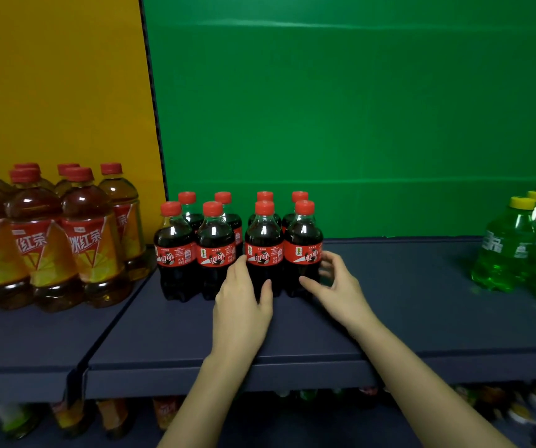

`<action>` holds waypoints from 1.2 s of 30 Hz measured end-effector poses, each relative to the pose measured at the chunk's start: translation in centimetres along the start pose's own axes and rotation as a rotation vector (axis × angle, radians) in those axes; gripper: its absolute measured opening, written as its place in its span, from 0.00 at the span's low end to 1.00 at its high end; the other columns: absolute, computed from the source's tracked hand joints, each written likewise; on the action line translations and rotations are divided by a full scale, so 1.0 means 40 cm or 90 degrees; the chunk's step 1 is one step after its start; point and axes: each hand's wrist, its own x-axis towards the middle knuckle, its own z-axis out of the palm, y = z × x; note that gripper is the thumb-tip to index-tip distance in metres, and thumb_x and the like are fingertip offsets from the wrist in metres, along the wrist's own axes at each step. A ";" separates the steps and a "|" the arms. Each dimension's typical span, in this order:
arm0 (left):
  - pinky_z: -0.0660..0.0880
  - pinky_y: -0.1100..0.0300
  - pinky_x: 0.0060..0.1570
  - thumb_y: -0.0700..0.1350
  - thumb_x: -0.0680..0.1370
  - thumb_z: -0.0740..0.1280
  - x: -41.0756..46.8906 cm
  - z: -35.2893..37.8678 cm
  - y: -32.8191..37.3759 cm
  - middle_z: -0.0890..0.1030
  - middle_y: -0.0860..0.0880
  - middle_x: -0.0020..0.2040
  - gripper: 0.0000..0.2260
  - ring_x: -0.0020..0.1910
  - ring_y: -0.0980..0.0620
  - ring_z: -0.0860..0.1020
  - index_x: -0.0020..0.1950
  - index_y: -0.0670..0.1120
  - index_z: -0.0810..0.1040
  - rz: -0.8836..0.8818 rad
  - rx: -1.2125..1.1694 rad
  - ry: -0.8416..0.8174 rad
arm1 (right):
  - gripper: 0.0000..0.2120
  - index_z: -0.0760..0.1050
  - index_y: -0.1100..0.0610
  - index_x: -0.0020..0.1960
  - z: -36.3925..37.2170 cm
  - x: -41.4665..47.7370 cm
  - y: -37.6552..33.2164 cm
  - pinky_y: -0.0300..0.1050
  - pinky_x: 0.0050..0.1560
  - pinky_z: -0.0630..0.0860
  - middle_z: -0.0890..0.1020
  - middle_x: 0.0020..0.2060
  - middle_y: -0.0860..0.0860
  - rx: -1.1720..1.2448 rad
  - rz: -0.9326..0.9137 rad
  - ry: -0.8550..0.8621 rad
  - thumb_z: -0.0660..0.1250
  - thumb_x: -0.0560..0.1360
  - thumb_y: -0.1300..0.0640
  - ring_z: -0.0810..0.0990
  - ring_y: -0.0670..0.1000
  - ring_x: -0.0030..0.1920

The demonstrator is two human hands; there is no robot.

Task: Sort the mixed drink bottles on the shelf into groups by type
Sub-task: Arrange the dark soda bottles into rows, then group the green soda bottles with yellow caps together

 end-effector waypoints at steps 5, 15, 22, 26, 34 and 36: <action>0.70 0.63 0.38 0.43 0.76 0.65 -0.006 -0.036 0.006 0.77 0.50 0.51 0.11 0.49 0.52 0.78 0.58 0.44 0.73 0.168 0.053 0.109 | 0.20 0.70 0.51 0.64 -0.056 -0.028 -0.012 0.34 0.55 0.67 0.76 0.57 0.44 -0.018 0.007 -0.058 0.68 0.74 0.58 0.73 0.42 0.60; 0.63 0.62 0.39 0.52 0.80 0.57 0.005 0.030 0.147 0.78 0.56 0.50 0.09 0.50 0.55 0.75 0.54 0.51 0.74 0.432 0.063 -0.112 | 0.08 0.78 0.50 0.53 -0.316 -0.172 0.002 0.24 0.47 0.70 0.81 0.47 0.41 -0.283 -0.071 0.090 0.66 0.75 0.57 0.78 0.37 0.49; 0.71 0.60 0.42 0.53 0.79 0.58 -0.001 0.173 0.268 0.74 0.60 0.44 0.08 0.42 0.58 0.72 0.52 0.53 0.74 0.482 -0.025 -0.244 | 0.07 0.77 0.48 0.52 -0.525 -0.266 0.050 0.26 0.47 0.71 0.80 0.46 0.40 -0.371 -0.012 0.186 0.65 0.76 0.58 0.76 0.36 0.48; 0.68 0.61 0.41 0.55 0.78 0.60 0.003 0.277 0.359 0.75 0.61 0.46 0.09 0.41 0.59 0.73 0.54 0.53 0.73 0.471 -0.060 -0.269 | 0.08 0.77 0.48 0.50 -0.651 -0.286 0.110 0.39 0.49 0.74 0.82 0.45 0.43 -0.389 0.016 0.240 0.66 0.75 0.59 0.79 0.41 0.48; 0.72 0.53 0.53 0.59 0.75 0.63 0.045 0.500 0.566 0.70 0.51 0.65 0.26 0.55 0.47 0.74 0.68 0.48 0.61 0.365 -0.040 -0.338 | 0.14 0.72 0.49 0.58 -0.893 -0.210 0.234 0.30 0.45 0.70 0.78 0.52 0.45 -0.381 0.016 0.252 0.67 0.74 0.59 0.79 0.45 0.51; 0.72 0.50 0.57 0.61 0.73 0.65 0.058 0.548 0.603 0.68 0.49 0.68 0.32 0.59 0.44 0.73 0.70 0.46 0.59 0.296 -0.059 -0.328 | 0.19 0.69 0.52 0.64 -0.917 -0.182 0.256 0.34 0.50 0.70 0.76 0.56 0.45 -0.349 0.011 0.233 0.67 0.74 0.58 0.77 0.45 0.55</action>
